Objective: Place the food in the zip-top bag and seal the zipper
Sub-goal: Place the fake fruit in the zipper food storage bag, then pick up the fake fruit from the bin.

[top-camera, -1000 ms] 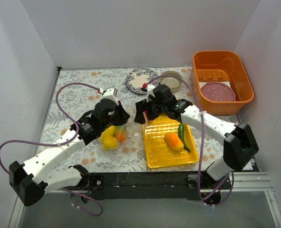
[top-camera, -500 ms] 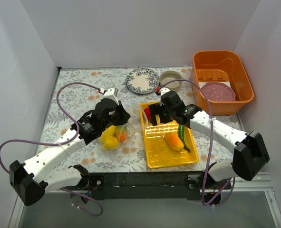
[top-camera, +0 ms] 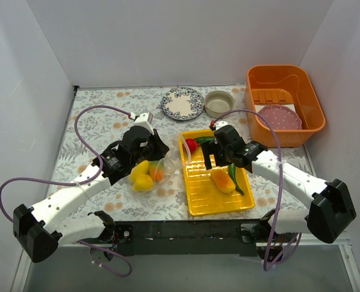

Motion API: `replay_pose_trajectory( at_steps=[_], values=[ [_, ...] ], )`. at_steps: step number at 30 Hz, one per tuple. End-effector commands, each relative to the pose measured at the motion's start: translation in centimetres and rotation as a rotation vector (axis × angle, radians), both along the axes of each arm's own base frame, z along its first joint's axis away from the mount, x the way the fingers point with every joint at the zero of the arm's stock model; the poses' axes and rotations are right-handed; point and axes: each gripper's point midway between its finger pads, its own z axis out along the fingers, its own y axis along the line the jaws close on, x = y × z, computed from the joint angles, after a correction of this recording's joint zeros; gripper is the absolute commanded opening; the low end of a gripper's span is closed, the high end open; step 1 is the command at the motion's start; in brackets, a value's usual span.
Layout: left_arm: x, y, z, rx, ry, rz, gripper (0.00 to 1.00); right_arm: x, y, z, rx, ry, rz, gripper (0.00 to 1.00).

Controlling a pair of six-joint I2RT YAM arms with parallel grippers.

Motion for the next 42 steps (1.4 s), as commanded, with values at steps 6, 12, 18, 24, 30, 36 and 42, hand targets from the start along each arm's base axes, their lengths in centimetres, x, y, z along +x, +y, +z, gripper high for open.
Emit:
replay_pose_trajectory(
  at_steps=[6, 12, 18, 24, 30, 36, 42],
  values=[
    [0.2, -0.3, 0.1, -0.020, -0.011, -0.010, 0.00, -1.2, -0.8, -0.5, -0.012, 0.035, 0.088, 0.98],
    [0.2, -0.2, 0.7, -0.012, -0.021, -0.013, 0.00, -2.6, -2.5, -3.0, -0.093, 0.101, 0.095, 0.98],
    [0.4, -0.4, 1.0, -0.013, -0.021, -0.013, 0.00, -4.8, -2.5, -5.1, -0.070, 0.193, 0.116, 0.97],
    [0.4, -0.8, 0.5, -0.009, -0.007, -0.029, 0.00, -6.0, -2.2, -6.4, -0.026, 0.234, 0.112, 0.96],
    [0.5, -0.9, 0.3, 0.001, 0.001, -0.037, 0.00, -5.6, -1.4, -6.8, 0.013, 0.227, 0.110, 0.73],
    [0.5, -1.0, 0.6, -0.004, -0.003, -0.036, 0.00, -2.1, 0.1, -5.2, -0.001, 0.152, 0.081, 0.58],
    [0.3, -0.8, 0.9, -0.005, -0.006, -0.033, 0.00, 1.0, 1.4, -3.8, -0.044, 0.139, 0.049, 0.50]
  ],
)
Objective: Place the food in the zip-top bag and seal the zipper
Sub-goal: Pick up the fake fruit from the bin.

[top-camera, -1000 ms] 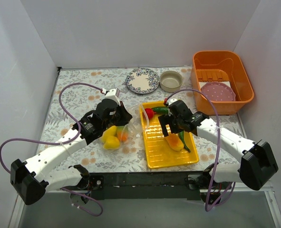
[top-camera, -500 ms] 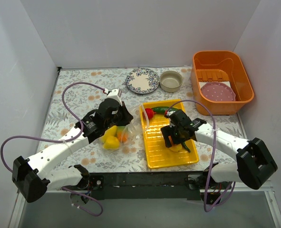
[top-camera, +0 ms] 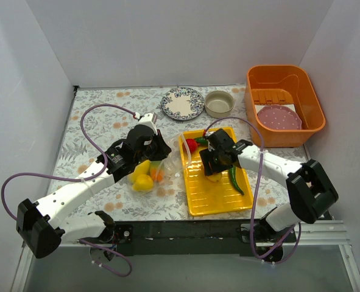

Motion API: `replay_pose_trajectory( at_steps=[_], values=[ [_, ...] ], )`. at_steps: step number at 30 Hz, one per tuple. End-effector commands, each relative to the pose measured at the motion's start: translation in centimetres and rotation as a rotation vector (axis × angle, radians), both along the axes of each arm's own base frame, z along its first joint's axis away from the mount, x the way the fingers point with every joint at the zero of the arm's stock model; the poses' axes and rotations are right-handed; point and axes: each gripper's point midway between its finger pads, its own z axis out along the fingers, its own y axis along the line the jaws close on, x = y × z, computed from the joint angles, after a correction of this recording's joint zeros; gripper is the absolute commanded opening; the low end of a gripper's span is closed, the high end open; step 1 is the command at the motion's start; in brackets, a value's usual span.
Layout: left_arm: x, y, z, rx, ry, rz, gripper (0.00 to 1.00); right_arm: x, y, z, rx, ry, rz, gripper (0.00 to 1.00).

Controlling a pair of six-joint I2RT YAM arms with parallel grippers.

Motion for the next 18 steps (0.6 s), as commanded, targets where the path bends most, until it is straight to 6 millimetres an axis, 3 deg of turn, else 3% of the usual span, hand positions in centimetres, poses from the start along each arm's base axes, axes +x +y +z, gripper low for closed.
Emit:
replay_pose_trajectory(
  at_steps=[1, 6, 18],
  values=[
    [0.1, 0.2, 1.9, -0.019, -0.029, 0.002, 0.00, 3.6, 1.7, 3.4, 0.028, -0.100, -0.033, 0.50],
    [-0.2, 0.4, 1.3, -0.013, -0.020, 0.001, 0.00, 3.8, 3.3, 6.0, 0.155, -0.144, -0.039, 0.46],
    [0.1, -0.1, 1.1, -0.010, -0.013, -0.014, 0.00, 3.1, 6.0, 9.3, 0.343, -0.155, 0.003, 0.43]
  ],
)
